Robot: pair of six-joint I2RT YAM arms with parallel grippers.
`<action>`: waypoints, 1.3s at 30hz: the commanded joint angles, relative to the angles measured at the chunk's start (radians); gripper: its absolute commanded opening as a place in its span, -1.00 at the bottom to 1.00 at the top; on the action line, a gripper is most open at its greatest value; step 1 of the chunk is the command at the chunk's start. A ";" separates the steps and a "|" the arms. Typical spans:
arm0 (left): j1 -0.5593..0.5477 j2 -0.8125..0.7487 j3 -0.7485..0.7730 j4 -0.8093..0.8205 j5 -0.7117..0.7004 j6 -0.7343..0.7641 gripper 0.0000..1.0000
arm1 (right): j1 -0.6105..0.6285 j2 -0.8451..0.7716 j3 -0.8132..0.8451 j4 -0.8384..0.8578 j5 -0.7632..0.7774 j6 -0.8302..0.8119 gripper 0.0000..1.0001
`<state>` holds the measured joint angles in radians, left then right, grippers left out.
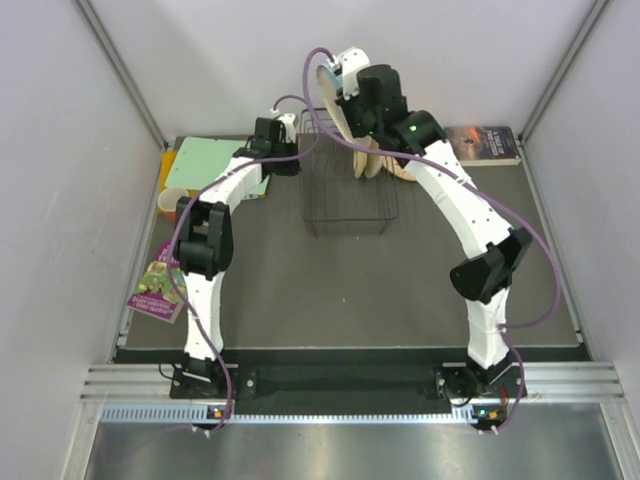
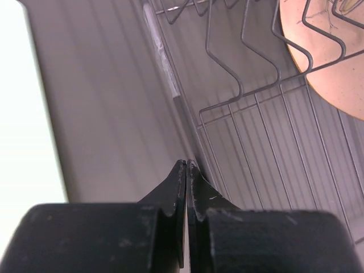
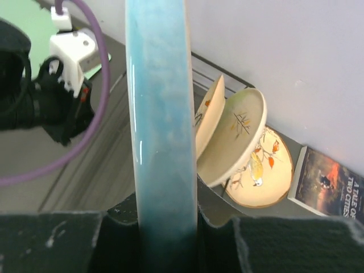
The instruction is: Load the plates into the dish rack
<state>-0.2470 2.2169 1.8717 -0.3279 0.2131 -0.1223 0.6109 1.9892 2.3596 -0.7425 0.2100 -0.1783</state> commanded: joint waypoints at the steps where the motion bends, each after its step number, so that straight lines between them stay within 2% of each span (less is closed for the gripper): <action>1: -0.018 -0.086 -0.012 0.044 -0.024 -0.115 -0.97 | 0.043 0.014 0.110 0.268 0.271 0.115 -1.00; 3: 0.004 -0.176 -0.063 0.041 -0.131 -0.207 -0.99 | 0.053 0.042 0.142 0.317 0.296 0.140 -1.00; 5: 0.049 -0.244 -0.133 0.049 -0.147 -0.246 -0.95 | 0.070 0.091 0.173 0.359 0.333 0.128 -1.00; 7: 0.090 -0.356 -0.205 0.082 -0.142 -0.246 -0.98 | 0.101 0.144 0.200 0.428 0.397 0.094 -1.00; 8: 0.101 -0.437 -0.289 0.126 -0.156 -0.241 -1.00 | 0.111 0.161 0.202 0.454 0.408 0.070 -1.00; 11: 0.121 -0.575 -0.434 0.161 -0.256 -0.211 -1.00 | 0.148 0.220 0.196 0.555 0.525 -0.030 -1.00; 12: 0.123 -0.604 -0.463 0.165 -0.270 -0.198 -1.00 | 0.159 0.227 0.191 0.581 0.575 -0.027 -1.00; 14: 0.126 -0.684 -0.535 0.167 -0.319 -0.183 -1.00 | 0.168 0.240 0.173 0.586 0.574 -0.010 -1.00; 23: 0.126 -0.950 -0.790 0.237 -0.291 -0.157 -1.00 | 0.171 0.307 0.142 0.644 0.592 -0.076 -1.00; 30: 0.126 -1.019 -0.844 0.191 -0.302 -0.200 -1.00 | 0.133 0.319 0.079 0.615 0.605 -0.076 -1.00; 39: 0.126 -1.059 -0.876 0.174 -0.308 -0.200 -1.00 | 0.096 0.367 0.079 0.614 0.612 -0.070 -1.00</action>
<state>-0.1215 1.1969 1.0084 -0.1673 -0.0799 -0.3126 0.7277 2.3726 2.4004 -0.2771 0.7692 -0.2436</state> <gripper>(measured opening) 0.011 0.170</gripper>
